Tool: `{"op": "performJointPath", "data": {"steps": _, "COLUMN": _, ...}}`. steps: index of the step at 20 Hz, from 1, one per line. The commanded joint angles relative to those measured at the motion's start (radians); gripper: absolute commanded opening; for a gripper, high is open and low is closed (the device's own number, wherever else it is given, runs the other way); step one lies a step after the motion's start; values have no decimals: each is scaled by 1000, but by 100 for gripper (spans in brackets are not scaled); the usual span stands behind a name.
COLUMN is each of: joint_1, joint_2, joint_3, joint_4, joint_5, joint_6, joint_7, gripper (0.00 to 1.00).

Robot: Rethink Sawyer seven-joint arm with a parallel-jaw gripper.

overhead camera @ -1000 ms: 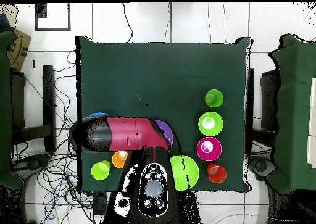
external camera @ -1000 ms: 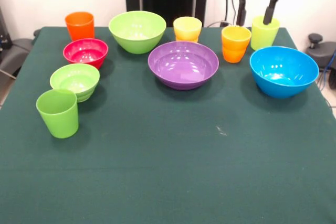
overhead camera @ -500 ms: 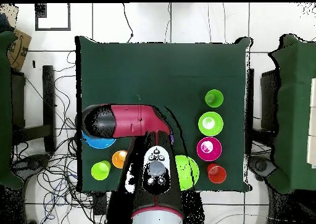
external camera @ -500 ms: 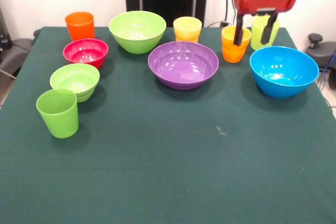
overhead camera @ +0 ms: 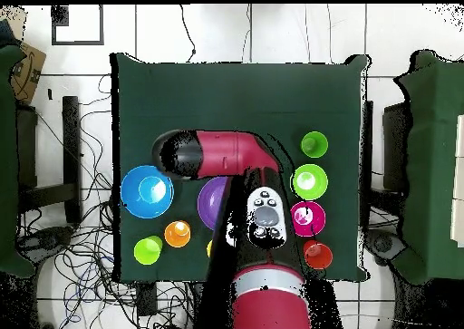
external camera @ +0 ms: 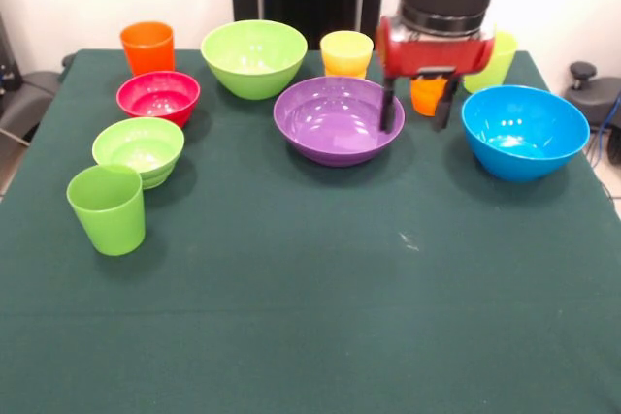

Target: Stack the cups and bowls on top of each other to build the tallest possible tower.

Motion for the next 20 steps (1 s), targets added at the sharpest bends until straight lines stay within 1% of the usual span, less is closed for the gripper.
{"op": "performJointPath", "data": {"steps": 1, "joint_1": -61, "joint_2": 72, "joint_3": 153, "joint_4": -127, "joint_5": -122, "joint_6": 191, "joint_7": -243, "gripper": 100}}
{"op": "performJointPath", "data": {"steps": 4, "joint_1": -81, "joint_2": 87, "joint_3": 179, "joint_4": -148, "joint_5": -155, "joint_6": 226, "joint_7": -282, "gripper": 100}}
{"op": "performJointPath", "data": {"steps": 9, "joint_1": -106, "joint_2": 99, "joint_3": 217, "joint_4": -191, "joint_5": -193, "joint_6": 287, "joint_7": -310, "gripper": 100}}
{"op": "performJointPath", "data": {"steps": 14, "joint_1": -113, "joint_2": 86, "joint_3": 234, "joint_4": -199, "joint_5": -217, "joint_6": 325, "joint_7": -292, "gripper": 100}}
{"op": "performJointPath", "data": {"steps": 20, "joint_1": -127, "joint_2": 90, "joint_3": 261, "joint_4": -203, "joint_5": -236, "joint_6": 358, "joint_7": -270, "gripper": 100}}
